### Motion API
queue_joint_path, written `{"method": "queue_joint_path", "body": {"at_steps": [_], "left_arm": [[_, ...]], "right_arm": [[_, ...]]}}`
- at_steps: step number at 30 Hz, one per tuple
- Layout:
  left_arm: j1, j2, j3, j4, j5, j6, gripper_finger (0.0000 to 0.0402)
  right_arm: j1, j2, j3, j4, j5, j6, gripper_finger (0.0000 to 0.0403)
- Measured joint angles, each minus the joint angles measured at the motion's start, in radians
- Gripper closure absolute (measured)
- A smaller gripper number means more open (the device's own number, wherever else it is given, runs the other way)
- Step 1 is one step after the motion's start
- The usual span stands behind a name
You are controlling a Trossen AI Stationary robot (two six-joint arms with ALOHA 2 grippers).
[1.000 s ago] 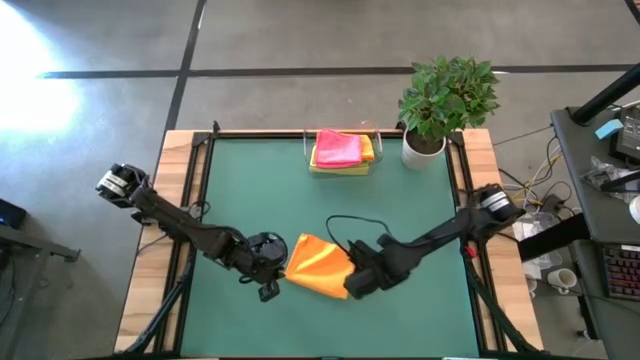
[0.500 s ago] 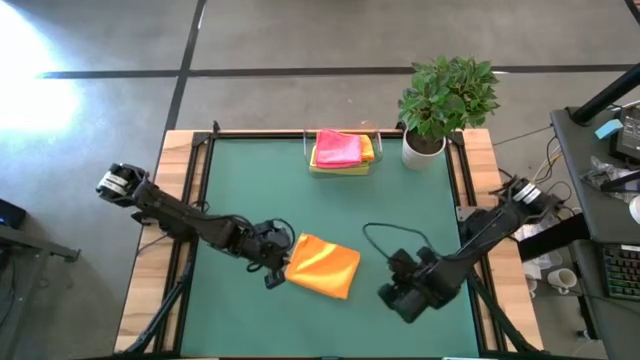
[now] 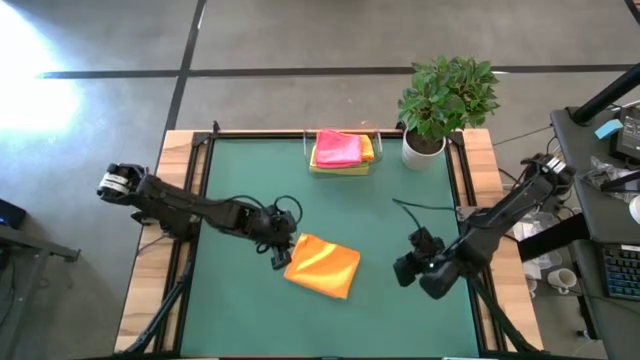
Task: Fold microfiber towels
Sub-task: Put the folded orange towel into the transparent bin
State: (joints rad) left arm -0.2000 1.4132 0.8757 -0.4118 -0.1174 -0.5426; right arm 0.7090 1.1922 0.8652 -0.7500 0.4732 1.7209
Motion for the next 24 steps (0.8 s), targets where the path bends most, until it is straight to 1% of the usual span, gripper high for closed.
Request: {"method": "queue_joint_path", "body": {"at_steps": [5,7,10,13,18,21,24], "left_arm": [[0.057,0.0,0.0,0.0,0.05,0.0,0.0317],[0.086,0.0,0.0,0.0,0.087,0.0,0.0317],[0.119,0.0,0.0,0.0,0.11,0.0,0.0317],[0.135,0.0,0.0,0.002,0.113,0.0,0.0317],[0.136,0.0,0.001,-0.011,0.138,0.008,0.0317],[0.14,0.0,0.005,-0.068,0.142,0.016,0.0312],[0.162,0.0,0.004,-0.103,0.141,0.042,0.0291]], "right_arm": [[-0.041,-0.033,-0.055,0.068,0.0,-0.039,0.039],[-0.064,-0.035,-0.076,0.112,-0.003,-0.06,0.039],[-0.097,-0.029,-0.092,0.155,-0.009,-0.086,0.039],[-0.122,-0.026,-0.093,0.189,-0.009,-0.134,0.039],[-0.145,-0.026,-0.092,0.291,-0.009,-0.257,0.0388],[-0.159,-0.026,-0.092,0.313,-0.009,-0.299,0.0374],[-0.179,-0.026,-0.092,0.313,-0.009,-0.313,0.0353]]}}
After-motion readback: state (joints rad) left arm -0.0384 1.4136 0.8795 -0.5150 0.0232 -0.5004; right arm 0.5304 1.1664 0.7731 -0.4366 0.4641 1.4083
